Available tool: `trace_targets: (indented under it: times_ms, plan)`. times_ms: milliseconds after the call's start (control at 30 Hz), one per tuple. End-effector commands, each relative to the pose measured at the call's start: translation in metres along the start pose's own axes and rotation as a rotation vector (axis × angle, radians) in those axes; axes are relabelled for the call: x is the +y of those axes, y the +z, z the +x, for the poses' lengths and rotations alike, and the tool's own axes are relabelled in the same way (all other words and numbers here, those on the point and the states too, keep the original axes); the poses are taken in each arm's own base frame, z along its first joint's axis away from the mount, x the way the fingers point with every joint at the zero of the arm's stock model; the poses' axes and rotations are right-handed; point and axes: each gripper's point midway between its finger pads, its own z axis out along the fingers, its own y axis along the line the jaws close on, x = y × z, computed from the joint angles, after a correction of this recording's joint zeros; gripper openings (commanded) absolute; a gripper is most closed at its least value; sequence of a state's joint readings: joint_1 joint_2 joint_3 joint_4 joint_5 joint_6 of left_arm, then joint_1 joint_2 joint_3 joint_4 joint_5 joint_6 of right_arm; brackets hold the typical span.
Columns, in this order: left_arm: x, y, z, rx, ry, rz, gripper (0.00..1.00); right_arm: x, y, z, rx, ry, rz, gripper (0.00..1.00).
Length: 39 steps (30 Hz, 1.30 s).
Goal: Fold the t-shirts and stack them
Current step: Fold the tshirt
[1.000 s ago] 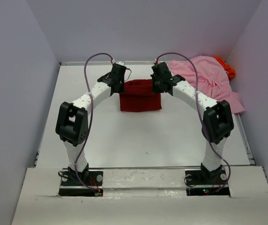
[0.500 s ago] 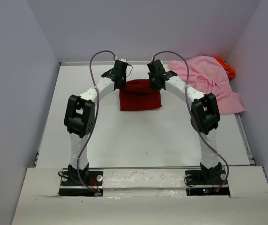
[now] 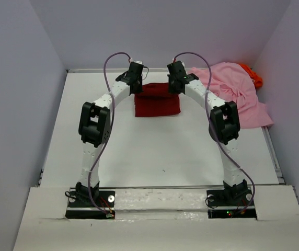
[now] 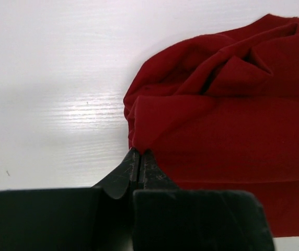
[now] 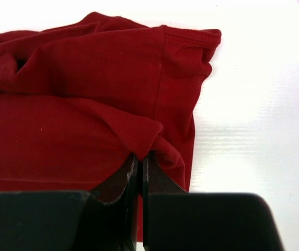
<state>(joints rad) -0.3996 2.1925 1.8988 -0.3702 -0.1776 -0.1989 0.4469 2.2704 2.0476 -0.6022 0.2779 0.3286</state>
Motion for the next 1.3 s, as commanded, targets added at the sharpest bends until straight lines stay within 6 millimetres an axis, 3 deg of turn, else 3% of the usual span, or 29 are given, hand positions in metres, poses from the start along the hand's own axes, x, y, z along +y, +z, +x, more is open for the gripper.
trace_targets:
  times_ms: [0,33,67,100,133,200,267,300,533,667,700,833,1067,1267]
  plan:
    - [0.006,0.004,-0.011,-0.013,-0.002,0.002,0.0,-0.018,0.017,-0.012,-0.02,0.024,0.045,0.0]
    - [0.007,0.006,-0.01,-0.011,-0.002,0.0,0.0,-0.018,0.02,-0.011,-0.018,0.024,0.049,0.0]
    - [0.008,0.007,-0.011,-0.016,-0.004,-0.008,0.09,-0.022,0.023,-0.012,-0.016,0.029,0.05,0.04]
    - [0.009,0.01,-0.008,-0.018,-0.003,-0.009,0.16,-0.02,0.025,-0.01,-0.01,0.028,0.041,0.33]
    - [0.01,0.01,-0.009,-0.023,-0.002,-0.019,0.28,-0.019,0.03,-0.008,-0.007,0.026,0.042,0.45]
    - [0.014,0.012,-0.006,-0.029,-0.009,-0.035,0.32,-0.017,0.031,-0.007,-0.003,0.025,0.03,0.62]
    - [0.017,0.008,-0.006,-0.042,-0.016,-0.045,0.34,-0.016,0.029,-0.008,-0.004,0.022,0.023,0.66]
    - [0.017,0.001,-0.016,-0.073,-0.029,-0.042,0.35,-0.017,0.028,-0.007,-0.004,0.022,0.025,0.68]
    - [0.013,-0.025,-0.028,-0.105,-0.065,-0.014,0.36,-0.017,-0.004,-0.023,-0.049,0.021,-0.015,0.7]
    - [0.008,-0.04,-0.011,-0.086,-0.072,0.0,0.36,-0.016,-0.014,-0.013,-0.026,0.032,-0.041,0.7]
    - [0.006,-0.044,-0.009,-0.087,-0.068,0.0,0.36,-0.013,-0.013,0.0,-0.002,0.022,-0.049,0.7]
    - [-0.017,-0.069,-0.003,-0.105,-0.051,0.051,0.36,-0.006,-0.02,0.014,0.011,0.013,-0.066,0.7]
    - [-0.043,-0.064,0.026,-0.049,-0.021,0.079,0.36,0.019,-0.023,0.032,0.033,-0.013,-0.122,0.7]
    - [-0.065,-0.042,0.05,-0.017,-0.001,0.103,0.35,0.031,-0.008,0.04,0.055,-0.03,-0.142,0.7]
